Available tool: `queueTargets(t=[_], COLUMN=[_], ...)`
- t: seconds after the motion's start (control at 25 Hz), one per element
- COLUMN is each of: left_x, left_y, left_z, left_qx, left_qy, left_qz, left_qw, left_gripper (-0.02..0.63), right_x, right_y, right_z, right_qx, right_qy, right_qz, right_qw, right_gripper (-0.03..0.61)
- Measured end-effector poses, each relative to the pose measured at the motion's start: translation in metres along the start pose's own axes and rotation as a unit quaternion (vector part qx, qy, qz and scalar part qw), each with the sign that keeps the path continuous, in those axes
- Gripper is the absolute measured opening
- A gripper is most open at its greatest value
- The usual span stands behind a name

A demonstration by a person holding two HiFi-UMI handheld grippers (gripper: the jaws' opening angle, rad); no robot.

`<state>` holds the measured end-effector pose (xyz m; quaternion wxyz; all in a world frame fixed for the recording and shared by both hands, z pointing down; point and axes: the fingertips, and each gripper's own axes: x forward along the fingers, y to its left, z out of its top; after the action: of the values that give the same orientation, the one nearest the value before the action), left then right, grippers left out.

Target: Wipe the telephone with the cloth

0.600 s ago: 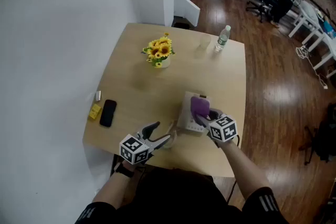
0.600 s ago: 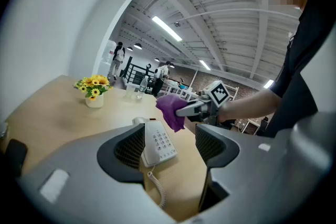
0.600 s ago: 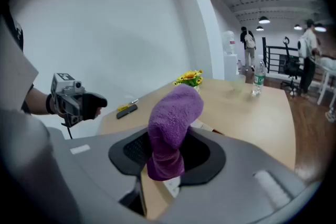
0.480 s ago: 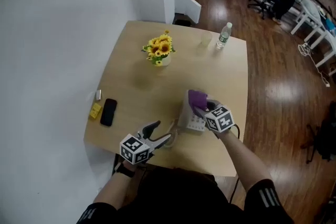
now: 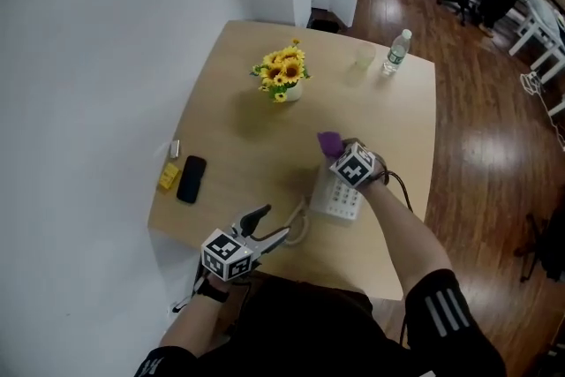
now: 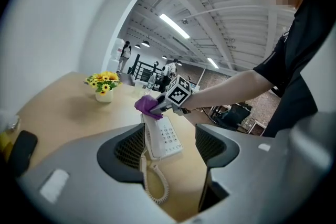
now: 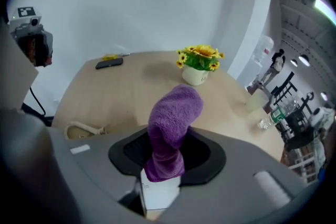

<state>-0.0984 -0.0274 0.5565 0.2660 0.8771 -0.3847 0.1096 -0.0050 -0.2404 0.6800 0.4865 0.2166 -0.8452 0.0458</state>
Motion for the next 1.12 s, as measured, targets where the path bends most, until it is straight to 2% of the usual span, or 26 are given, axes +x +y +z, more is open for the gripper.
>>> queueTargets(t=[0.2, 0.56, 0.72, 0.92, 1.12], left_x=[-0.008, -0.002, -0.003, -0.009, -0.015], left_y=[0.006, 0.005, 0.006, 0.006, 0.006], left_z=[-0.004, -0.002, -0.001, -0.003, -0.006], left_qx=[-0.005, 0.004, 0.018, 0.017, 0.022], left_qy=[0.000, 0.000, -0.002, 0.004, 0.006], left_qz=[0.010, -0.007, -0.011, -0.012, -0.009], left_qw=[0.9999, 1.0000, 0.9998, 0.9998, 0.9997], left_gripper=[0.298, 0.298, 0.298, 0.298, 0.298], right_x=[0.007, -0.003, -0.006, 0.001, 0.008], right_y=[0.020, 0.091, 0.123, 0.169, 0.203], right_z=[-0.007, -0.028, -0.039, -0.061, -0.080], right_qx=[-0.017, -0.125, -0.130, -0.191, -0.193], right_qy=[-0.009, -0.015, -0.022, 0.003, 0.027], right_qz=[-0.002, -0.007, -0.002, 0.013, 0.043], right_qw=[1.000, 0.992, 0.991, 0.981, 0.980], right_gripper=[0.143, 0.143, 0.143, 0.143, 0.143])
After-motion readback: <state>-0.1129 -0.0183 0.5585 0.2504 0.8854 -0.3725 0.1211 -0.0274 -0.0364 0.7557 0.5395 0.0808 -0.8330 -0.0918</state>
